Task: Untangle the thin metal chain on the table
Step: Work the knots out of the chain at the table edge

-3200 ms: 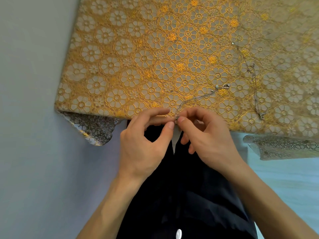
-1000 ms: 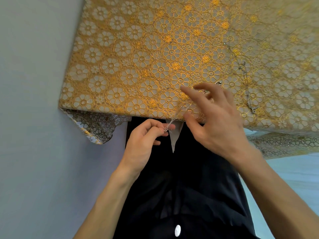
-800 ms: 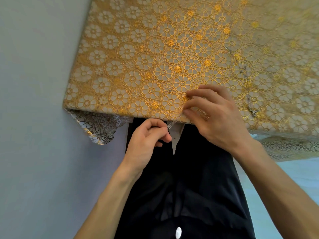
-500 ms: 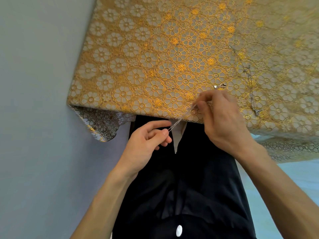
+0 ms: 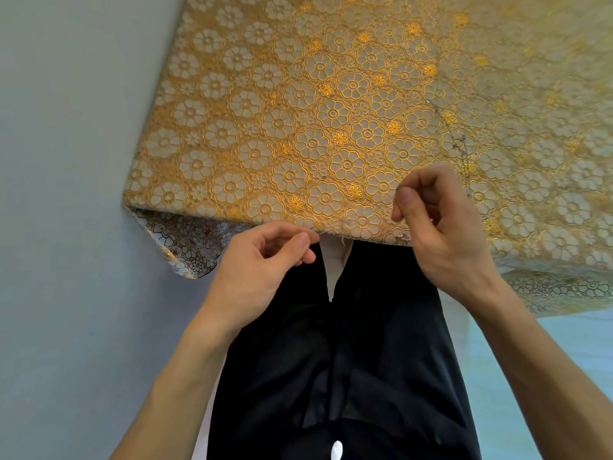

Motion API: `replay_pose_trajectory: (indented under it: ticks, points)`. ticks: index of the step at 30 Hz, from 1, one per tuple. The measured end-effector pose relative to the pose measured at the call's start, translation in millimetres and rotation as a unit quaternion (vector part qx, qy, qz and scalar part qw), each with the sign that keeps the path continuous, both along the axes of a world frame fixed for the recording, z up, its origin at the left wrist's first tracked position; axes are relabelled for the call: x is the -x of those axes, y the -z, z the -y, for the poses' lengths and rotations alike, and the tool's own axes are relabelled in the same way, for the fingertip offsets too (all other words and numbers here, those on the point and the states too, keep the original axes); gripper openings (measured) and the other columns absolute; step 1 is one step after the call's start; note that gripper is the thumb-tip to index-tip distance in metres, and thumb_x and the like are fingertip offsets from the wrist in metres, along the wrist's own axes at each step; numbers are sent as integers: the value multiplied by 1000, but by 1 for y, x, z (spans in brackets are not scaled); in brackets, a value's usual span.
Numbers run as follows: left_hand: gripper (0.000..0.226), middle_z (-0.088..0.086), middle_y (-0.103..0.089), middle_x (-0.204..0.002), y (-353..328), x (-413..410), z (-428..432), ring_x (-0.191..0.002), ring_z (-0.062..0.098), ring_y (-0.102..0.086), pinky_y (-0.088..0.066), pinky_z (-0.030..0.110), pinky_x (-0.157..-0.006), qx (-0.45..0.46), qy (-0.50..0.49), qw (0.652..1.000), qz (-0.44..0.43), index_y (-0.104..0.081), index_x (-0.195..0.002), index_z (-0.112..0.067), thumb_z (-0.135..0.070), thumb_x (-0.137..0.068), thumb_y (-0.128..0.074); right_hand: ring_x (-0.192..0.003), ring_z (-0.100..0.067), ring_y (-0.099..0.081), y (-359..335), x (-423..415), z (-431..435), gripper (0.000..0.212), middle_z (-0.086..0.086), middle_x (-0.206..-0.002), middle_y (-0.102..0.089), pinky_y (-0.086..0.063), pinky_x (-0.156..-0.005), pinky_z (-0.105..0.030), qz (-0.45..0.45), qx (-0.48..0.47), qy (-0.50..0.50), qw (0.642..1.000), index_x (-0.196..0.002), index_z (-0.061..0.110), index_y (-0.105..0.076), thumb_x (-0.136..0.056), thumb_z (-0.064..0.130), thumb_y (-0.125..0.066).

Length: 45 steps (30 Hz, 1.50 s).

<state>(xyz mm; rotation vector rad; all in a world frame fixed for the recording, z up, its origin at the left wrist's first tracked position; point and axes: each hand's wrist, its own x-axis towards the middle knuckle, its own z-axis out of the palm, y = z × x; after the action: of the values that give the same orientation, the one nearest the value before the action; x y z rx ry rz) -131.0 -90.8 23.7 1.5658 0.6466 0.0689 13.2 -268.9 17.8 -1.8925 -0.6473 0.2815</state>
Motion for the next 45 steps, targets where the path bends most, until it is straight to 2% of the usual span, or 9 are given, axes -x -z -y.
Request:
replay_pose_trajectory:
  ticks: [5, 10, 15, 20, 26, 32, 40, 43, 45]
  points:
    - [10, -6, -75, -75, -8, -4, -13, -76, 11, -70, -54, 30, -79, -103, -30, 994, 26, -76, -89, -30, -28, -91, -67, -66, -35, -59, -2, 3, 5, 10, 2, -76, -64, -45, -62, -49, -12, 2, -13, 1000, -96, 17, -53, -102, 9, -53]
    - [10, -9, -75, -74, -12, -15, -20, -67, 7, -67, -54, 27, -74, -129, -59, 990, 16, -75, -88, -27, -26, -94, -68, -68, -15, -64, -11, 2, 2, 13, 4, -75, -66, -45, -61, -22, -40, -9, -10, 999, -95, 19, -56, -100, 7, -55]
    - [16, -17, -73, -73, -19, -25, -30, -67, 0, -65, -51, 23, -69, -212, -46, 976, -2, -74, -85, -33, -25, -95, -65, -62, -33, -63, -16, -1, 5, 15, 6, -79, -68, -49, -57, -49, 2, 31, -38, 999, -95, 29, -57, -97, 14, -60]
    - [15, -24, -71, -75, -26, -32, -55, -67, -3, -65, -49, 23, -66, -264, -75, 962, -8, -71, -85, -38, -28, -95, -65, -58, -18, -62, -21, -16, 9, 20, 6, -75, -67, -46, -52, -28, 0, 39, 3, 999, -94, 25, -59, -97, 6, -61]
    - [11, -25, -70, -73, -21, -46, -65, -72, -3, -65, -54, 27, -68, -326, -34, 943, -59, -73, -89, -37, -32, -95, -65, -70, -15, -67, -20, -28, 1, 13, 4, -76, -71, -49, -61, -25, -34, 19, 24, 999, -94, 22, -61, -97, 10, -61]
    - [13, -22, -69, -70, -9, -51, -73, -77, 3, -66, -56, 34, -72, -355, 5, 926, -128, -72, -86, -36, -36, -94, -62, -47, -9, -46, -10, -35, -10, 9, 17, -77, -71, -33, -47, -13, 22, 84, 27, 996, -95, 25, -62, -97, 16, -64]
    - [15, -18, -70, -70, -7, -56, -83, -72, -1, -64, -50, 25, -66, -334, -19, 935, -115, -71, -85, -38, -30, -95, -62, -81, 7, -54, -10, -54, -22, 7, 17, -82, -71, -36, -70, -10, 143, 120, 25, 982, -99, 24, -66, -94, 19, -67]
    - [13, -18, -69, -75, -10, -62, -88, -74, 1, -63, -51, 26, -65, -350, -20, 929, -120, -71, -91, -37, -32, -95, -60, -76, 3, -61, -18, -66, -31, 6, 16, -80, -72, -38, -64, -14, 118, 84, 20, 989, -98, 24, -67, -94, 19, -68]
    - [14, -18, -68, -77, -11, -68, -93, -73, 5, -64, -52, 28, -63, -374, -17, 918, -130, -71, -93, -38, -35, -96, -58, -58, 0, -57, -23, -75, -39, 5, 16, -78, -73, -39, -54, -18, 99, 72, 14, 992, -96, 26, -68, -93, 22, -69]
